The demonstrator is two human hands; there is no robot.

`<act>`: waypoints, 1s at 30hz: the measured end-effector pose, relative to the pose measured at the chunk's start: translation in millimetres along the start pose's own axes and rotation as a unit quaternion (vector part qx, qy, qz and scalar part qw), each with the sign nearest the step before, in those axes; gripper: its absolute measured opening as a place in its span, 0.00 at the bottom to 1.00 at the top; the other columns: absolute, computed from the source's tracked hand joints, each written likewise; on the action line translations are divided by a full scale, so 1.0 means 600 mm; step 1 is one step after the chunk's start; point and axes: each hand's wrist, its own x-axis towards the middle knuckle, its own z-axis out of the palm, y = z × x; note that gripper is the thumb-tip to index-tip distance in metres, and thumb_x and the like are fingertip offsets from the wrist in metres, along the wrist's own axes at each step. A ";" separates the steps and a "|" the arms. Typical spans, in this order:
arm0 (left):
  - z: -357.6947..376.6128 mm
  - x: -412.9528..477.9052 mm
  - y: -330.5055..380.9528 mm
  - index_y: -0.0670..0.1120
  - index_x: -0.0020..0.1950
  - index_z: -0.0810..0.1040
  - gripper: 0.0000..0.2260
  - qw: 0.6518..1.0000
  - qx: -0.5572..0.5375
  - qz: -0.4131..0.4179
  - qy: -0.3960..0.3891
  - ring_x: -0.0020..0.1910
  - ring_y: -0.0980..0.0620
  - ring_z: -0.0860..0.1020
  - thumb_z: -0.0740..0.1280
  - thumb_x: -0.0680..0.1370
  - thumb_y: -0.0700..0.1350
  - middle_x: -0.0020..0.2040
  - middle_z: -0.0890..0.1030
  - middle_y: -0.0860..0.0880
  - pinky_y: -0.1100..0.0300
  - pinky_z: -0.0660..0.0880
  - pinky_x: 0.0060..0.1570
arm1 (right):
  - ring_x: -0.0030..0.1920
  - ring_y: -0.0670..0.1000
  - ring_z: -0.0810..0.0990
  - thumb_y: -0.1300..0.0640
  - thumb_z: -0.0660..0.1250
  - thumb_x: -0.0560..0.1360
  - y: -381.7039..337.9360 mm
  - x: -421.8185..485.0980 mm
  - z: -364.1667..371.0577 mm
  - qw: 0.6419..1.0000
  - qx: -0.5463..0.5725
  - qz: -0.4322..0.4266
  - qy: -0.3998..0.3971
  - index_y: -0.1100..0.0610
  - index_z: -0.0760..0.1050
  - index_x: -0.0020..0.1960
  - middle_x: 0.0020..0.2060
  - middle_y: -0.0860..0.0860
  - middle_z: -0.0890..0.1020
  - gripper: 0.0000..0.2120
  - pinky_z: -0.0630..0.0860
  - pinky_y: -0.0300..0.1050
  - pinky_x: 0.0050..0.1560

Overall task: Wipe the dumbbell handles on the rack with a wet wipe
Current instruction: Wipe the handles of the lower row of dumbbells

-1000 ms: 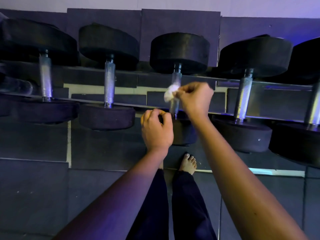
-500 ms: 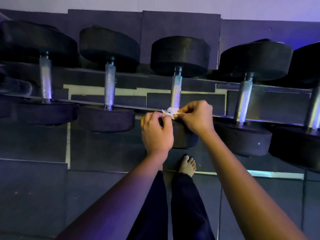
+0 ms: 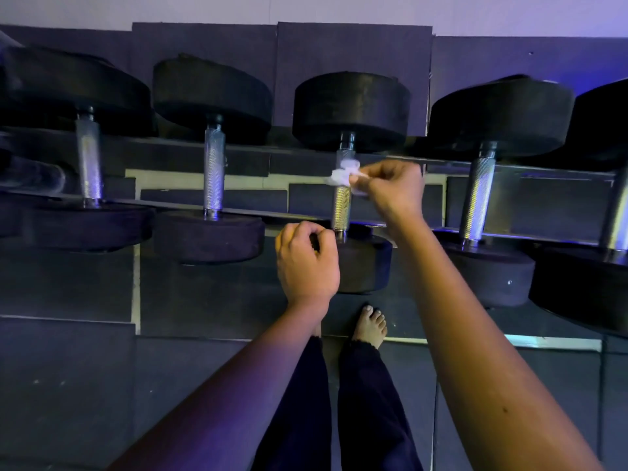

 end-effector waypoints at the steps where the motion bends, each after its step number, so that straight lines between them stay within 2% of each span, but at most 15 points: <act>1: 0.000 0.000 0.000 0.48 0.43 0.80 0.13 1.000 0.000 -0.002 0.000 0.52 0.51 0.73 0.58 0.73 0.51 0.46 0.76 0.54 0.61 0.62 0.43 | 0.40 0.48 0.84 0.60 0.78 0.65 0.009 -0.008 -0.007 1.000 -0.016 0.015 -0.022 0.52 0.81 0.33 0.34 0.48 0.84 0.08 0.81 0.47 0.46; 5: 0.003 0.001 -0.002 0.49 0.43 0.80 0.18 1.000 -0.001 0.005 0.010 0.52 0.50 0.73 0.54 0.71 0.55 0.47 0.77 0.52 0.61 0.63 0.43 | 0.34 0.39 0.78 0.60 0.78 0.65 0.043 -0.051 -0.025 0.990 -0.100 0.026 -0.099 0.54 0.82 0.36 0.32 0.45 0.82 0.06 0.74 0.35 0.40; 7: 0.004 0.002 -0.002 0.49 0.43 0.80 0.18 1.000 0.000 0.001 0.011 0.52 0.50 0.73 0.54 0.71 0.55 0.47 0.77 0.52 0.61 0.64 0.44 | 0.34 0.39 0.78 0.60 0.78 0.66 0.044 -0.058 -0.026 0.986 -0.127 0.004 -0.104 0.55 0.83 0.37 0.34 0.46 0.83 0.05 0.73 0.31 0.38; 8: 0.004 0.002 -0.002 0.48 0.43 0.80 0.18 1.000 0.001 0.000 0.011 0.52 0.50 0.73 0.54 0.71 0.55 0.47 0.77 0.52 0.60 0.64 0.44 | 0.35 0.40 0.79 0.61 0.78 0.66 0.040 -0.056 -0.026 0.986 -0.130 0.000 -0.102 0.55 0.83 0.36 0.34 0.48 0.84 0.05 0.75 0.32 0.38; 11: 0.003 0.001 -0.002 0.49 0.43 0.80 0.19 1.000 -0.002 0.005 0.008 0.51 0.50 0.74 0.53 0.70 0.56 0.47 0.77 0.53 0.59 0.66 0.44 | 0.39 0.47 0.84 0.61 0.77 0.67 0.023 -0.045 -0.019 0.996 -0.070 -0.007 -0.058 0.54 0.82 0.37 0.34 0.49 0.84 0.05 0.81 0.42 0.44; 18: 0.002 0.000 -0.002 0.46 0.44 0.80 0.14 1.000 0.003 -0.005 -0.003 0.51 0.50 0.74 0.57 0.73 0.50 0.47 0.77 0.51 0.61 0.64 0.44 | 0.37 0.44 0.81 0.55 0.76 0.68 -0.040 -0.006 0.025 0.993 0.039 -0.036 0.108 0.57 0.84 0.43 0.36 0.49 0.84 0.07 0.77 0.36 0.42; 24: 0.001 -0.001 -0.001 0.48 0.41 0.78 0.13 1.000 -0.002 0.000 -0.007 0.50 0.50 0.74 0.56 0.73 0.51 0.46 0.76 0.51 0.58 0.66 0.42 | 0.40 0.49 0.82 0.49 0.78 0.65 -0.043 -0.013 0.054 0.989 0.041 -0.015 0.143 0.57 0.82 0.42 0.37 0.49 0.84 0.13 0.80 0.46 0.44; 30: 0.000 -0.001 -0.002 0.50 0.40 0.76 0.10 1.000 -0.008 0.002 -0.006 0.48 0.52 0.73 0.57 0.73 0.51 0.45 0.75 0.52 0.61 0.63 0.41 | 0.34 0.46 0.80 0.55 0.75 0.69 -0.045 -0.007 0.047 0.987 0.019 -0.036 0.156 0.56 0.80 0.35 0.31 0.48 0.82 0.07 0.79 0.44 0.44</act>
